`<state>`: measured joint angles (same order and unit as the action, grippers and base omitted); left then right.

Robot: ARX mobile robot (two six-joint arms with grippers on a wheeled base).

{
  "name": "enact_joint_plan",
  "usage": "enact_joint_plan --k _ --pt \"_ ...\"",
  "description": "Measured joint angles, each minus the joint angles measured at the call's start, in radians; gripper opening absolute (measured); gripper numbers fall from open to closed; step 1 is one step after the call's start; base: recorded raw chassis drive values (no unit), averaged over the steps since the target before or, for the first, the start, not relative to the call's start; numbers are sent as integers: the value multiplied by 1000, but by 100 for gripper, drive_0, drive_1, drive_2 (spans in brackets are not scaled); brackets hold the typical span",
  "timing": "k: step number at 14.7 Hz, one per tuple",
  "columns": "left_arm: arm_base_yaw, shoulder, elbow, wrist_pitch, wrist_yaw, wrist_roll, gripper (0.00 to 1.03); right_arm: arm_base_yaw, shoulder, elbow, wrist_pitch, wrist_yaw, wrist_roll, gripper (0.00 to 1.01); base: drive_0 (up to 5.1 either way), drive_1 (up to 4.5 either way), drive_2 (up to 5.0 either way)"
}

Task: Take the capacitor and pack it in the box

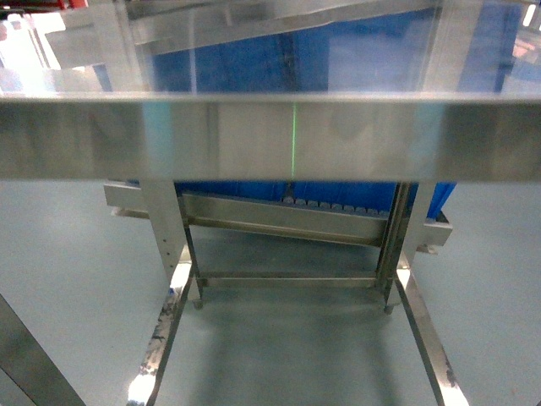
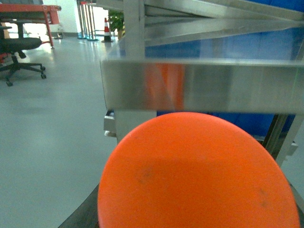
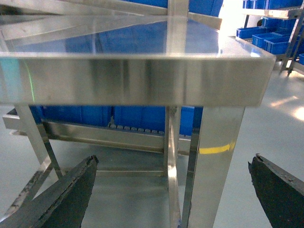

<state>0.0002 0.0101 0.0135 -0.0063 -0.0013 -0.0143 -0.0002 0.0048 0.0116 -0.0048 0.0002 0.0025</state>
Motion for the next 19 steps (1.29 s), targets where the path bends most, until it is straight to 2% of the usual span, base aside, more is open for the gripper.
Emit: enact_joint_plan --k 13,19 --pt "0 0 0 -1 0 1 44 0 0 0 -2 0 0 98 0 0 0" --pt "0 0 0 0 1 2 44 0 0 0 2 0 0 98 -498 247 247"
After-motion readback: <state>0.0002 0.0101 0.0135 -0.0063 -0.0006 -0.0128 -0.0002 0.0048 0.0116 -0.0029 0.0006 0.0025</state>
